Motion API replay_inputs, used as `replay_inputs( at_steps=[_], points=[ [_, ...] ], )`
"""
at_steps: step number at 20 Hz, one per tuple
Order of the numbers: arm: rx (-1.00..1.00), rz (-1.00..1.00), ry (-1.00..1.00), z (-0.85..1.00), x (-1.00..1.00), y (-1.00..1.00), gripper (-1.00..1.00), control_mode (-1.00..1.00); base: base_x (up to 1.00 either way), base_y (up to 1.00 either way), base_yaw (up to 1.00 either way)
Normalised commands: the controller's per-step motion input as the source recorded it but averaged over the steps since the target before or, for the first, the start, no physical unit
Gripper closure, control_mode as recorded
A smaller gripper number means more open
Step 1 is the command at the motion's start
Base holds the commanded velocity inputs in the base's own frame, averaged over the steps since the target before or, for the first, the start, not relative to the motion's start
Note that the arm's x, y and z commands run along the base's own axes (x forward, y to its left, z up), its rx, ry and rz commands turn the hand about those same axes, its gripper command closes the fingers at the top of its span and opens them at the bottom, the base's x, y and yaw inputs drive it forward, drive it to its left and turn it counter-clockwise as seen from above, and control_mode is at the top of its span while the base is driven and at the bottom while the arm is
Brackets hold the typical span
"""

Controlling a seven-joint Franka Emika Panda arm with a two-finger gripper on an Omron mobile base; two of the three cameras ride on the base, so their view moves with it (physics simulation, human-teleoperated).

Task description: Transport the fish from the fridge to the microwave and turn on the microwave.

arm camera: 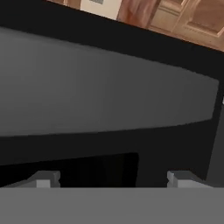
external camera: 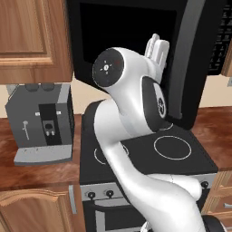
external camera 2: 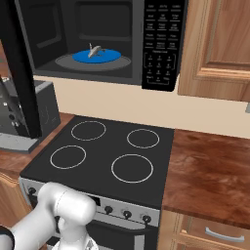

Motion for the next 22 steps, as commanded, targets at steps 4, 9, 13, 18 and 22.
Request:
replay_inputs(
  at_steps=[4,9,13,18,22],
  points=[
    [0.00,0.00,0.00,-0.01,0.60,-0.38,-1.00,-1.00,0.00,0.00,0.00],
    [0.00,0.00,0.00,-0.05,0.59,-0.43,-1.00,-1.00,0.00,0.00,0.00],
    [0.00,0.00,0.00,-0.10,0.56,-0.49,-1.00,-1.00,0.00,0.00,0.00],
    [0.00,0.00,0.00,-0.04,0.52,-0.51,-1.00,-1.00,0.00,0.00,0.00],
    [0.00,0.00,0.00,-0.01,0.51,-0.51,-1.00,-1.00,0.00,0.00,0.00]
  ],
)
